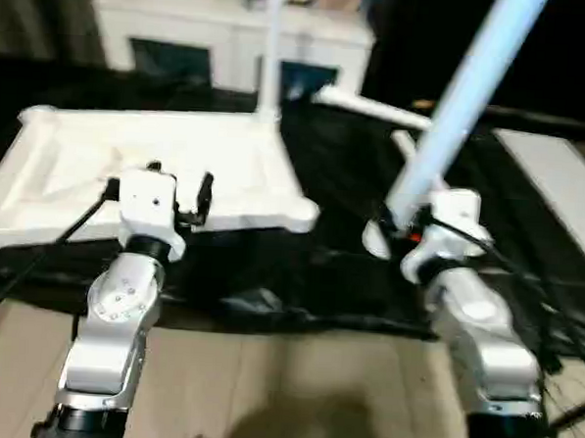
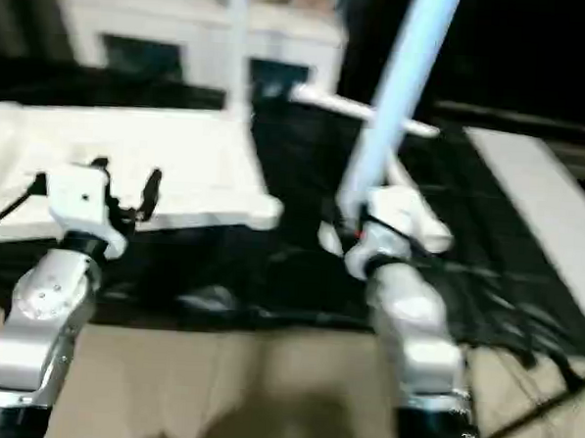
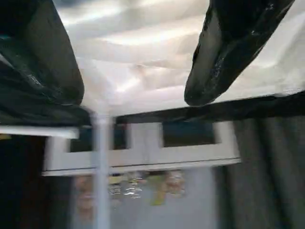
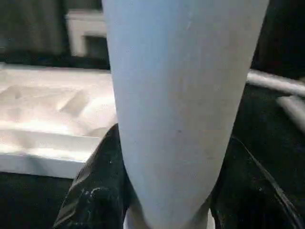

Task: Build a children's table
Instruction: Move to table

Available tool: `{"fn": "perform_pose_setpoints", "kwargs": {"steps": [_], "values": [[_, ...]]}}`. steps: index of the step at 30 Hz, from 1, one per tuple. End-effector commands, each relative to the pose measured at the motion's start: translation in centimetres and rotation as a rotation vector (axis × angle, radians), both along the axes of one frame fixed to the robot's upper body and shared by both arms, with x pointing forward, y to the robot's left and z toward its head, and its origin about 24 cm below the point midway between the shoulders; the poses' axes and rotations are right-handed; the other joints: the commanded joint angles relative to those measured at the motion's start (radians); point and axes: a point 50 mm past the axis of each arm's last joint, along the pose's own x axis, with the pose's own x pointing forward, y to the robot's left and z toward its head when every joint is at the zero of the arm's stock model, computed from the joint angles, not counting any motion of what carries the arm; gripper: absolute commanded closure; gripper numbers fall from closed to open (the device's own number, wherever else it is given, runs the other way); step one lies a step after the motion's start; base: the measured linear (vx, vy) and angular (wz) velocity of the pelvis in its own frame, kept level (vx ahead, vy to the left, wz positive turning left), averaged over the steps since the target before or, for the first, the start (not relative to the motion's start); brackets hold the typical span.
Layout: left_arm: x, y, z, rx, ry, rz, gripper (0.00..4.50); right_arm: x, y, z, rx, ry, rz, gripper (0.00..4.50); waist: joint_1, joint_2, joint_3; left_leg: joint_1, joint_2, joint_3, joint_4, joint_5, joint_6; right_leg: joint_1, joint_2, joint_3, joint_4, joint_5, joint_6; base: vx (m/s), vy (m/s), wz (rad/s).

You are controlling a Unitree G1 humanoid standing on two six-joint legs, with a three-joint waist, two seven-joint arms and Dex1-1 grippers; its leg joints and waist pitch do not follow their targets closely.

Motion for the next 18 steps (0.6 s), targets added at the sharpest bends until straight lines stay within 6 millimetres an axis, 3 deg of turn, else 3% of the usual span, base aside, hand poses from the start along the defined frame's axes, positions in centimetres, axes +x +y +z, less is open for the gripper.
{"fn": "perform_pose_setpoints", "kwargs": {"steps": [1,2,3,4,5,6,7,8,9,10,11,12,13,14,15,16,17,18], "values": [[0.1,-0.1,-0.1,0.005,0.009,-0.002,0.66,0.2,-0.3,0.9,0.011,-0.035,-0.016,2.64,-0.066,0.04,-0.097,0.187,0.139,-0.164,-0.158,-0.061,0.164,-0.156,0.045,0.051,0.091,-0.049,-0.033,0.208,0.068,0.39],[0.1,-0.2,-0.2,0.009,0.013,-0.004,0.66,0.2,-0.3,0.9,0.008,-0.035,-0.013,2.64,-0.04,0.047,-0.087,0.169,0.098,-0.137,-0.138,0.119,0.176,-0.211,0.042,0.069,0.117,-0.006,0.04,0.202,0.056,-0.03],[0.0,-0.2,-0.2,0.012,0.012,-0.009,0.66,0.2,-0.3,0.9,0.003,-0.036,-0.01,2.64,-0.039,0.03,-0.093,0.166,0.1,-0.111,-0.142,0.253,0.2,-0.248,0.032,0.078,0.131,0.068,0.079,0.202,0.056,-0.03],[0.0,-0.3,-0.2,0.013,0.012,-0.012,0.66,0.2,-0.3,0.8,-0.002,-0.035,-0.009,2.64,-0.038,0.02,-0.091,0.158,0.092,-0.092,-0.153,0.295,0.206,-0.261,0.031,0.078,0.13,0.12,0.079,0.18,0.065,0.11],[0.1,-0.3,-0.3,0.015,0.015,-0.016,0.66,0.2,-0.3,0.8,-0.004,-0.035,-0.01,2.64,-0.046,-0.013,-0.077,0.13,0.086,-0.054,-0.19,0.28,0.215,-0.267,0.014,0.091,0.098,0.249,0.029,0.203,0.029,0.02],[0.1,-0.4,-0.3,0.017,0.017,-0.02,0.66,0.2,-0.4,0.8,-0.004,-0.033,-0.012,2.64,-0.041,-0.042,-0.062,0.114,0.03,0.011,-0.216,0.197,0.21,-0.243,0.008,0.097,0.01,0.364,-0.062,0.203,0.029,0.02],[0.1,-0.5,-0.3,0.017,0.017,-0.029,0.66,0.1,-0.3,0.8,-0.004,-0.031,-0.012,2.64,-0.023,-0.098,-0.083,0.099,-0.047,0.045,-0.161,0.022,0.189,-0.135,-0.034,0.191,-0.063,0.253,-0.114,0.231,-0.009,-0.08],[0.1,-0.6,-0.3,0.017,0.017,-0.035,0.66,0.1,-0.4,0.7,-0.003,-0.031,-0.012,2.64,0.008,-0.101,-0.065,0.082,-0.1,0.071,-0.092,-0.088,0.146,-0.094,-0.089,0.27,-0.139,-0.015,-0.182,0.242,-0.06,0.2],[0.1,-0.7,-0.3,0.018,0.019,-0.041,0.66,0.0,-0.4,0.7,0.0,-0.032,-0.011,2.64,0.03,-0.09,-0.065,0.066,-0.107,0.031,0.03,-0.124,0.098,-0.055,-0.165,0.346,-0.199,-0.402,-0.334,0.242,-0.06,0.2],[0.1,-0.8,-0.3,0.019,0.017,-0.045,0.66,0.0,-0.4,0.7,0.005,-0.026,-0.009,2.64,0.033,-0.1,-0.069,0.02,-0.089,0.006,0.05,-0.093,0.06,-0.014,-0.173,0.354,-0.178,-0.417,-0.385,0.249,-0.026,0.18],[0.2,-0.8,-0.3,0.018,0.018,-0.05,0.66,0.0,-0.4,0.6,0.016,-0.014,-0.014,2.64,0.05,-0.085,-0.073,-0.026,-0.077,-0.022,0.074,0.0,-0.007,0.003,-0.15,0.336,-0.149,-0.302,-0.411,0.216,0.032,-0.04],[0.2,-0.8,-0.3,0.019,0.019,-0.053,0.66,0.0,-0.5,0.5,0.019,-0.012,-0.016,2.64,0.039,-0.076,-0.066,-0.065,-0.054,-0.04,0.09,0.051,-0.041,0.009,-0.152,0.318,-0.143,-0.146,-0.453,0.216,0.032,-0.04],[0.1,-0.9,-0.4,0.022,0.021,-0.062,0.66,-0.1,-0.7,0.4,0.019,-0.009,-0.02,2.64,0.054,-0.059,-0.052,-0.035,-0.067,-0.028,0.061,0.032,-0.105,-0.036,-0.054,0.342,-0.157,-0.14,-0.447,0.165,0.022,-0.03],[0.1,-1.0,-0.4,0.023,0.023,-0.066,0.66,-0.2,-0.7,0.4,0.016,-0.008,-0.02,2.64,0.052,-0.049,-0.04,-0.046,-0.045,-0.041,0.019,0.071,-0.124,-0.042,-0.028,0.328,-0.154,-0.155,-0.404,0.131,0.063,-0.37],[0.1,-1.2,-0.5,0.025,0.026,-0.08,0.66,-0.2,-0.9,0.4,0.013,-0.008,-0.021,2.64,0.028,0.007,-0.043,0.004,-0.002,-0.033,-0.141,0.107,-0.184,-0.111,0.088,0.24,-0.112,-0.185,-0.201,0.131,0.063,-0.37],[0.1,-1.2,-0.5,0.026,0.027,-0.087,0.66,-0.2,-0.9,0.4,0.014,-0.009,-0.022,2.64,0.002,0.036,-0.029,0.05,0.08,-0.081,-0.203,-0.078,-0.19,-0.191,0.112,0.203,-0.027,-0.209,-0.095,0.136,0.129,-0.55],[0.0,-1.5,-0.6,0.025,0.04,-0.117,0.66,-0.2,-1.1,0.5,0.01,-0.012,-0.024,2.64,0.004,0.011,-0.07,0.083,0.153,-0.157,-0.237,-0.267,-0.115,-0.195,0.05,0.148,0.105,-0.051,-0.022,0.148,0.108,-0.3],[0.0,-1.7,-0.7,0.023,0.049,-0.133,0.66,-0.1,-1.1,0.5,0.007,-0.014,-0.025,2.64,-0.004,0.03,-0.071,0.106,0.124,-0.137,-0.211,-0.21,0.017,-0.237,0.038,0.127,0.095,0.069,-0.027,0.148,0.108,-0.3]]}}
